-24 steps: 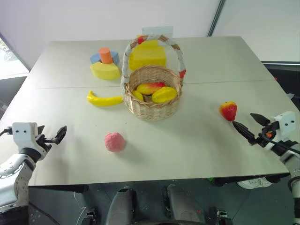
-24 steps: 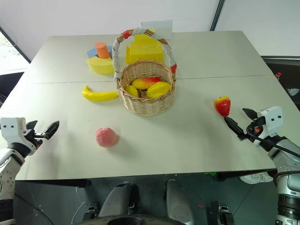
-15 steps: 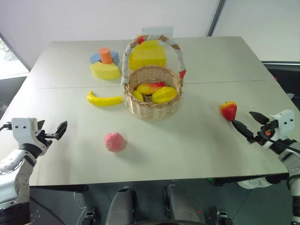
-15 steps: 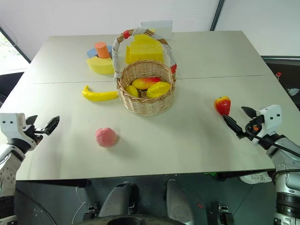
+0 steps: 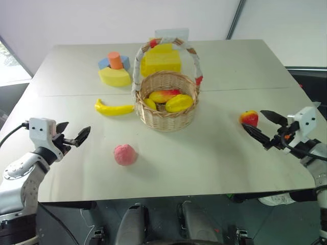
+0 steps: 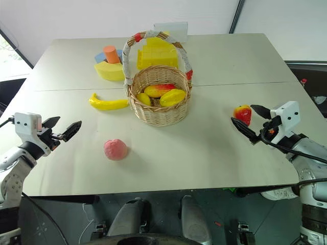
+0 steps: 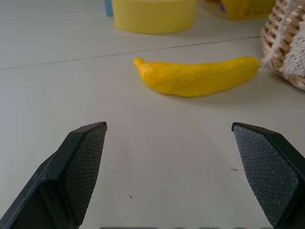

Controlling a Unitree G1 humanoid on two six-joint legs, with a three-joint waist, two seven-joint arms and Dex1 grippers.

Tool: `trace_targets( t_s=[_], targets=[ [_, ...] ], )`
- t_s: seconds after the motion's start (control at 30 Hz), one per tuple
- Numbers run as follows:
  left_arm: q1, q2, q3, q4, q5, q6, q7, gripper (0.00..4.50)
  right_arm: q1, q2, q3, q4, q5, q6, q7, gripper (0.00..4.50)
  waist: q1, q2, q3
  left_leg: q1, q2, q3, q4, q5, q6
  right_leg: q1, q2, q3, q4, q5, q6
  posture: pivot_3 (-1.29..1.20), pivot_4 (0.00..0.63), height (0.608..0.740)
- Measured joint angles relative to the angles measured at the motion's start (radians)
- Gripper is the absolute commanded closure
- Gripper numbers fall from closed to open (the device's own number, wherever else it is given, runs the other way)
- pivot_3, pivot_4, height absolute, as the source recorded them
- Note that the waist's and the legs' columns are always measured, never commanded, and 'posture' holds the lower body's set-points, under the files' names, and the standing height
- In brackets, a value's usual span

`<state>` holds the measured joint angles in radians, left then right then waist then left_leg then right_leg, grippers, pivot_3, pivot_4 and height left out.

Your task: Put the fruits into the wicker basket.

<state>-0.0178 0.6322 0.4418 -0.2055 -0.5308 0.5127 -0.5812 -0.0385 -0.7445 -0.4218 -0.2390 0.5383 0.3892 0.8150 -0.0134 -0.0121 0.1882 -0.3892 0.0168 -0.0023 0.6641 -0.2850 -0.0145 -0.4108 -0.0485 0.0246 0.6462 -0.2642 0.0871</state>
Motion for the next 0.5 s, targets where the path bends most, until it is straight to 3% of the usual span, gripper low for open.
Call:
trace_targets(
  t_s=[0.23,0.4,0.5],
  targets=[
    [0.019,0.118,-0.093,-0.216,-0.138,0.120,-0.186,0.00,-0.044,-0.016,0.142,-0.220,0.098,0.134,0.021,0.22,-0.004,0.000,0.000,0.000,0.000,0.000,0.000,0.000,0.000,0.000,0.000,0.000,0.000,0.000,0.000,0.00,0.150,0.740],
    [0.018,0.200,-0.195,-0.288,-0.155,0.192,-0.251,0.00,-0.121,0.042,0.275,-0.309,0.134,0.172,-0.004,0.22,0.001,0.000,0.000,0.000,0.000,-0.001,0.000,0.000,0.000,0.000,0.001,0.000,0.000,-0.002,-0.003,0.00,0.150,0.740],
    [0.007,0.265,-0.284,-0.296,-0.086,0.201,-0.255,0.00,-0.123,0.045,0.307,-0.310,0.133,0.174,-0.005,0.22,0.004,-0.001,0.000,-0.001,-0.001,-0.001,0.000,0.000,0.000,0.000,0.000,0.000,-0.001,-0.002,-0.003,0.00,0.150,0.740]
  ],
)
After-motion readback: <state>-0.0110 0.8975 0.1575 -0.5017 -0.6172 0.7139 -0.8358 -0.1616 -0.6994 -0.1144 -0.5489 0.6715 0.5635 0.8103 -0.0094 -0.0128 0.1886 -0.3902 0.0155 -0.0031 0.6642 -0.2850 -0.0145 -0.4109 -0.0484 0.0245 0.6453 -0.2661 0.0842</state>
